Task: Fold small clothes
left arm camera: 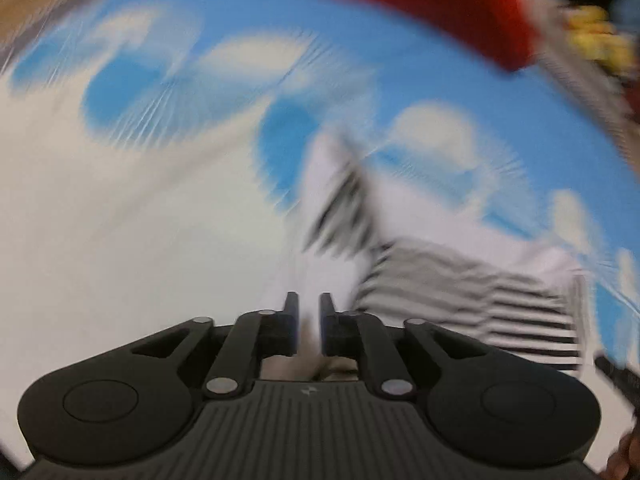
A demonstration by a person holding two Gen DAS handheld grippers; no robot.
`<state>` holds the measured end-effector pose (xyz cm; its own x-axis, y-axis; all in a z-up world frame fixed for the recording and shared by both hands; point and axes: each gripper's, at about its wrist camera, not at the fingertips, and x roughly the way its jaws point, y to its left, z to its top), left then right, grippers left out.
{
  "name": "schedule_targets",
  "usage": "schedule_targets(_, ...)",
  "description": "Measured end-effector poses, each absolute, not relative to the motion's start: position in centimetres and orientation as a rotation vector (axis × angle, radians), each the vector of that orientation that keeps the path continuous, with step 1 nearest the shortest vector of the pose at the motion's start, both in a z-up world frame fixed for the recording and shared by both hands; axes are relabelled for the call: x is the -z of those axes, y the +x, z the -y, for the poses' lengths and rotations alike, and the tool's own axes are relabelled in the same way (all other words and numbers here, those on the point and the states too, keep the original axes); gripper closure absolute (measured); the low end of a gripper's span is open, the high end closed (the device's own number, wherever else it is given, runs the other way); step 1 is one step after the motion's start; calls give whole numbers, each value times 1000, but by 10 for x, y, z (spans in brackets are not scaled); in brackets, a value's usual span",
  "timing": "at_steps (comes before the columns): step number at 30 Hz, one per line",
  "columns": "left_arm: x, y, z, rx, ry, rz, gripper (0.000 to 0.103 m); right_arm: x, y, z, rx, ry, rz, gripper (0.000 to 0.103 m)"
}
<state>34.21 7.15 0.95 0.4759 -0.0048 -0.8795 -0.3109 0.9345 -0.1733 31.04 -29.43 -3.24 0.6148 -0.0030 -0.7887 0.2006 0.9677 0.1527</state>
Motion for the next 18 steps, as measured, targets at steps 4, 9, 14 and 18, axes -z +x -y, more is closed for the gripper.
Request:
schedule_targets(4, -2, 344, -56, -64, -342, -1087, 79, 5, 299, 263, -156, 255, -741, 76)
schedule_targets(9, 54, 355, -62, -122, -386, -1309, 79, 75, 316, 238, -225, 267, -1102, 69)
schedule_targets(14, 34, 358, -59, -51, -304, -1237, 78, 57, 312, 238, -226, 232, -1028, 72)
schedule_targets(18, 47, 350, -47, -6, -173, -1245, 72, 74, 305, 241, -227, 148, -1142, 68)
